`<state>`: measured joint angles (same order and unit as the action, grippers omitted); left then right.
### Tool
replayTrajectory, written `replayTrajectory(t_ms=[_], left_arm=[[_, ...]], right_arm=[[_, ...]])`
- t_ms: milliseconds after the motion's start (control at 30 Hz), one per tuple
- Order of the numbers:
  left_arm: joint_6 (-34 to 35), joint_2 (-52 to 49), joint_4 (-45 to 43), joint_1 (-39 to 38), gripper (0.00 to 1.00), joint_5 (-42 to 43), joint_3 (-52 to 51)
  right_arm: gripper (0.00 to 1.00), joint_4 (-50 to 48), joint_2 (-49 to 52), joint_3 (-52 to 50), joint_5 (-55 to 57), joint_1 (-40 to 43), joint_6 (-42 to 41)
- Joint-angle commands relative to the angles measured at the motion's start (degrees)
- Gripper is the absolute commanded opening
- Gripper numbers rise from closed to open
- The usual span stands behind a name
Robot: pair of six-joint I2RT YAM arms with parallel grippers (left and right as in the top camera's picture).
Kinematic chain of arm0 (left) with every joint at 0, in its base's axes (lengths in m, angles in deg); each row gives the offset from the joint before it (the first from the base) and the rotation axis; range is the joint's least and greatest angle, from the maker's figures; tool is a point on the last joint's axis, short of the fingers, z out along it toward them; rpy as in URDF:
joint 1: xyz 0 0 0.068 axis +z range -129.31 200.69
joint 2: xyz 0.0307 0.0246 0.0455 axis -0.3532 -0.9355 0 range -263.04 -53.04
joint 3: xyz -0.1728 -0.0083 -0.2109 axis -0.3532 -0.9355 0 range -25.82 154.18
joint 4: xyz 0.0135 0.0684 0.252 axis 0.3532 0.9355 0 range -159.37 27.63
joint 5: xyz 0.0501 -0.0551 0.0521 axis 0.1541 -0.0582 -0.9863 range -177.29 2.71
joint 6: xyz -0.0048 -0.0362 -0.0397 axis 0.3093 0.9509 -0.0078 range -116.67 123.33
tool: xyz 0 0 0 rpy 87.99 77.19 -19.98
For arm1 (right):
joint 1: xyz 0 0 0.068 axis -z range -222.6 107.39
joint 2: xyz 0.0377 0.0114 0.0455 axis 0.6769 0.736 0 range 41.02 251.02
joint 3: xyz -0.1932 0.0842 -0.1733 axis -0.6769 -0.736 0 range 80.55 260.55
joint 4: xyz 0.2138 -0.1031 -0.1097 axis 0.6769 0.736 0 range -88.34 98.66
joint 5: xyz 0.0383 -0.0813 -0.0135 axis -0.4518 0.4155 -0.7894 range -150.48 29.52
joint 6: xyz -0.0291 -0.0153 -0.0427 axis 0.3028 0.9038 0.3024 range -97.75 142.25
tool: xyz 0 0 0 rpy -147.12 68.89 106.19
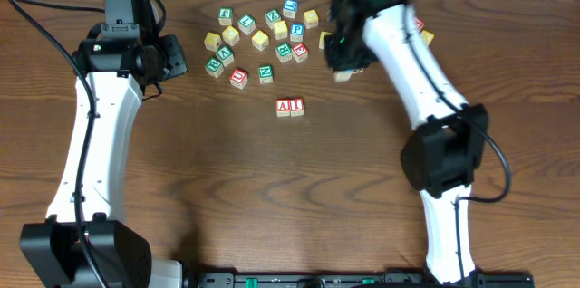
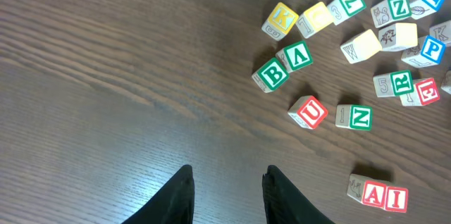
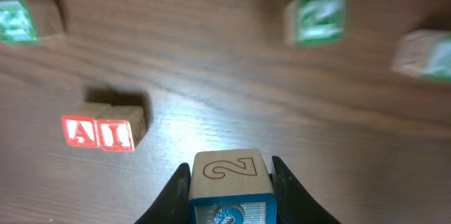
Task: Spell out AI2
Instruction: 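Carry the blue 2 block right of the I block and release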
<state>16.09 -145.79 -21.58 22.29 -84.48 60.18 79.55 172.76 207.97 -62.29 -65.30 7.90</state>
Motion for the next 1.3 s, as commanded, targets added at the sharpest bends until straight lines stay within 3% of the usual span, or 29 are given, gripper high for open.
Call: replayTrajectory(t_ms=[0, 400, 667, 1000, 1267], left_arm=[[1.36, -1.66, 0.70, -0.11, 0.32, -0.48, 0.48], [2.64, -8.20, 2.10, -6.45, 0.31, 3.19, 0.46], [4.11, -13.86, 2.23, -12.87, 0.31, 3.19, 0.46], [4.55, -15.89, 0.98, -13.92, 0.31, 3.17, 0.48], [4.55, -15.89, 0.98, -13.92, 0.31, 3.17, 0.48]], right_arm=[[0.06, -2.51, 0.59, -5.31, -0.31, -2.34, -3.06], [0.08, -13.66, 0.59, -16.85, -0.07, -6.14, -6.88], [0.09, -17.05, 0.59, -18.47, -0.04, -6.27, -7.50], [0.11, -22.69, 0.61, -22.05, 1.01, -6.27, -8.35], [0.22, -22.56, 0.55, -22.01, -2.12, -6.27, -8.33]])
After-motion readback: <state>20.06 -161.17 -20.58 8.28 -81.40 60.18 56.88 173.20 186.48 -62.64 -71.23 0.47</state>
